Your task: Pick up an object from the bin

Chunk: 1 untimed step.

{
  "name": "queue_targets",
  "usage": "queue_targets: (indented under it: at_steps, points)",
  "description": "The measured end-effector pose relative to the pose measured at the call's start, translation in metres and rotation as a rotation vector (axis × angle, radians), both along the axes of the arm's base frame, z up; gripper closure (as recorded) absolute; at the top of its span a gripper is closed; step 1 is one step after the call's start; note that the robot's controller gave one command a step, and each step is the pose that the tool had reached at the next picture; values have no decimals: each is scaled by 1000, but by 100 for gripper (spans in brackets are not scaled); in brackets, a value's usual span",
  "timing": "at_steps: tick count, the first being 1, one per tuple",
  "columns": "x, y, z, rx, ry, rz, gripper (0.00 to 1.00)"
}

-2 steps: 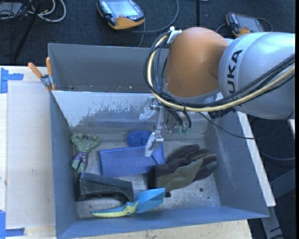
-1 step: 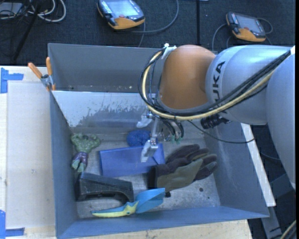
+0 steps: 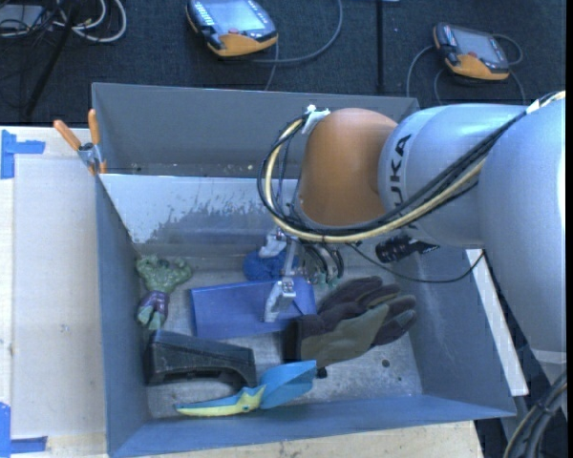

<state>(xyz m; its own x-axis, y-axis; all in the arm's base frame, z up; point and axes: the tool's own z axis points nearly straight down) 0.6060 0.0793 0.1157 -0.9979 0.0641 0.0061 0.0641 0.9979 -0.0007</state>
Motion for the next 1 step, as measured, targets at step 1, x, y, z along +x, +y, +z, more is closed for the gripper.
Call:
queue_targets:
  at_steps: [1]
  points:
    - [2, -13, 0, 0, -4, -159, 0]
